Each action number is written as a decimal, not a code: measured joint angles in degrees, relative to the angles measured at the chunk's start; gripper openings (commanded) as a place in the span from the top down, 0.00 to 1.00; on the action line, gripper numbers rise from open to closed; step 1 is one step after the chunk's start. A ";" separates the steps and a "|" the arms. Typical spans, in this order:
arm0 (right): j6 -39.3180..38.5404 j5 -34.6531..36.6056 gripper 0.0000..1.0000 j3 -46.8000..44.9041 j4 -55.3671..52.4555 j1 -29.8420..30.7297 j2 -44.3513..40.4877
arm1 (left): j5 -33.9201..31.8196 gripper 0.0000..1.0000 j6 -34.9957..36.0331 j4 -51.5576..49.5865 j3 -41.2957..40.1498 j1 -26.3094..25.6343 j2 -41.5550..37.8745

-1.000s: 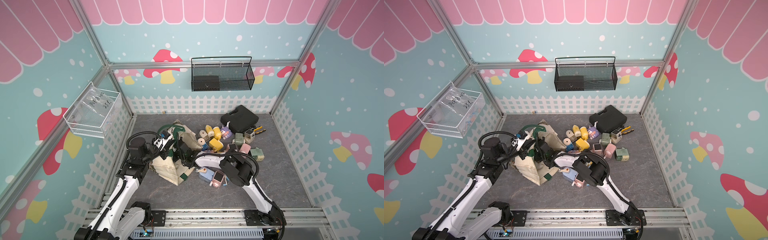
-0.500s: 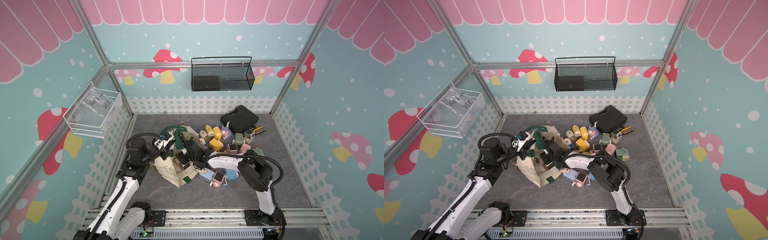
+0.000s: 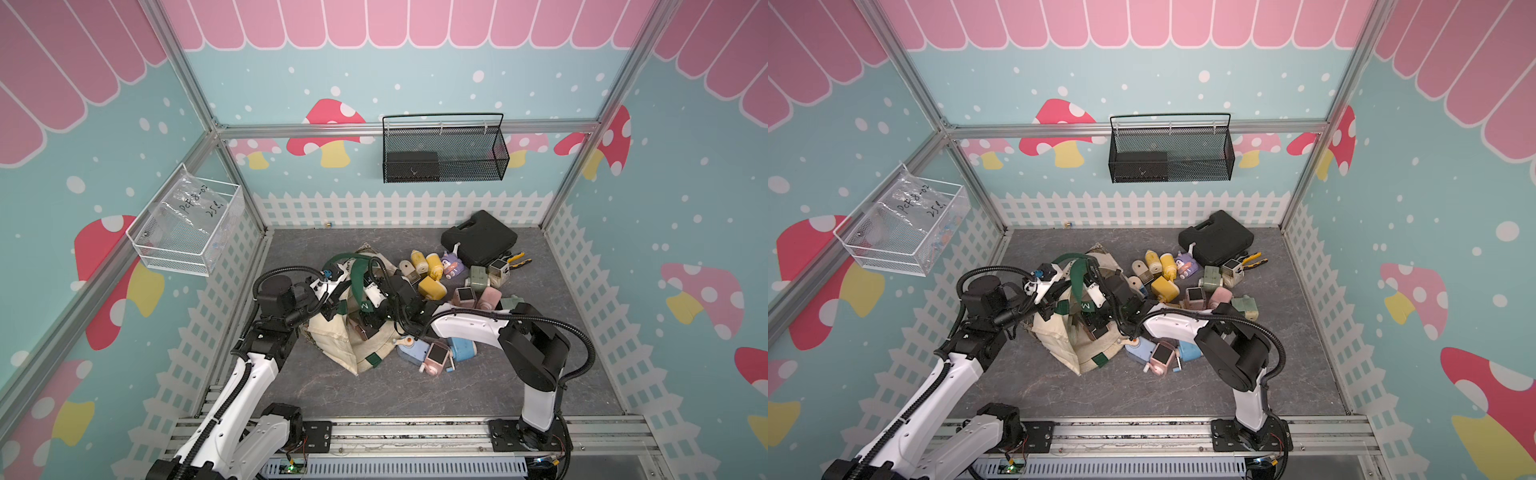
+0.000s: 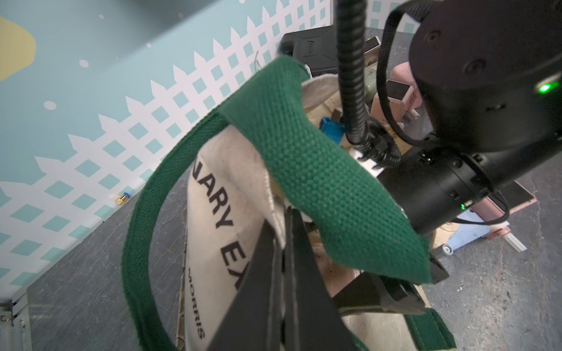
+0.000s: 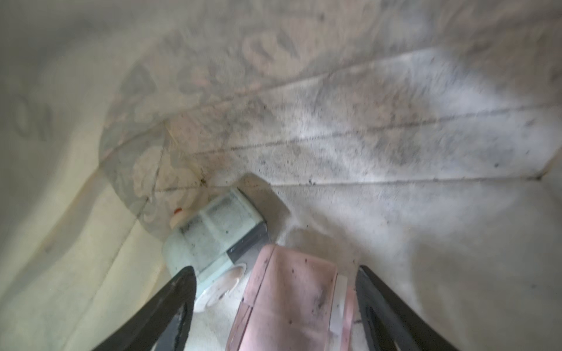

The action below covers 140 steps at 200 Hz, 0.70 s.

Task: Take out the pencil sharpeners from the tote bags
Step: Pick up the pencil sharpener from the canvas bag.

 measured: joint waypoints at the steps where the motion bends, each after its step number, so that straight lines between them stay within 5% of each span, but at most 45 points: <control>1: 0.00 0.00 0.14 -0.07 -0.04 0.02 0.02 | 0.00 1.00 0.00 0.00 0.00 0.00 0.00; 41: -1.42 0.92 0.17 1.70 -4.00 1.66 6.01 | -0.04 1.00 0.00 -0.22 0.04 0.00 0.00; 73: -2.67 7.10 0.33 4.79 -8.35 3.65 10.64 | -0.33 1.00 0.00 -0.48 0.04 0.00 0.00; 140: -5.79 9.62 0.48 -1.51 -8.74 4.09 2.32 | -1.18 1.00 0.00 -0.55 0.04 0.00 0.00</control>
